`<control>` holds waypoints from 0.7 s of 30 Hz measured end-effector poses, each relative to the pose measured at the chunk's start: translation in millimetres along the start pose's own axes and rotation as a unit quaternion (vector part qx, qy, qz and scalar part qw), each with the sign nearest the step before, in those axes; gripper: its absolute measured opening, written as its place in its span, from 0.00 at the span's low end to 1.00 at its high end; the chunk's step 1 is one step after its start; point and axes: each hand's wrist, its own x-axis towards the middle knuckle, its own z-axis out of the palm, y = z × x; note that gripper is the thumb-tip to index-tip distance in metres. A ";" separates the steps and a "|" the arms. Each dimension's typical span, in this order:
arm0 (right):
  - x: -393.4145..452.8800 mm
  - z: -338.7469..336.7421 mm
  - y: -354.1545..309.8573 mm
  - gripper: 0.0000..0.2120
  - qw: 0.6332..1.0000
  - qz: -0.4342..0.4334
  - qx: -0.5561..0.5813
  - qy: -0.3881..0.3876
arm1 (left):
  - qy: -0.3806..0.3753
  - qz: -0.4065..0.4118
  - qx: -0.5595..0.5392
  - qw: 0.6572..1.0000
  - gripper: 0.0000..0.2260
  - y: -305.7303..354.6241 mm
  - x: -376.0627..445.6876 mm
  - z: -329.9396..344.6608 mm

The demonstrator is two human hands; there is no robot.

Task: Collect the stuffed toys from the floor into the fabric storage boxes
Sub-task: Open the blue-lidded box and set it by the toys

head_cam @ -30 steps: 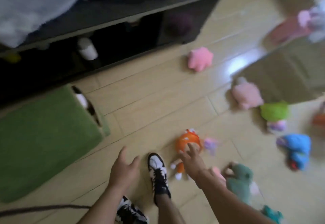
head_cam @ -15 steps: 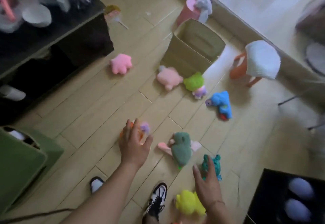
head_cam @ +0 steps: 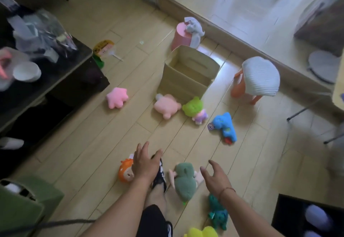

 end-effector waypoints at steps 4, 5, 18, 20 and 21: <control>46.1 -31.1 -41.0 0.29 1.000 0.011 -0.018 -0.001 | 0.004 -0.002 -0.034 0.999 0.42 52.8 43.2 5.2; 57.0 -38.0 -53.4 0.28 1.000 0.010 -0.021 -0.002 | 0.001 -0.004 -0.039 0.999 0.41 68.1 54.2 6.2; 216.1 -132.0 -176.5 0.23 0.999 -0.010 -0.042 -0.020 | 0.056 0.013 -0.135 0.989 0.43 227.8 177.7 2.1; 256.9 -151.0 -179.9 0.24 0.998 0.000 -0.053 -0.028 | 0.065 0.011 -0.154 0.986 0.42 246.9 201.3 11.0; 281.0 -159.6 -179.2 0.26 0.998 0.004 -0.061 -0.034 | 0.071 0.013 -0.158 0.985 0.43 255.8 215.8 16.7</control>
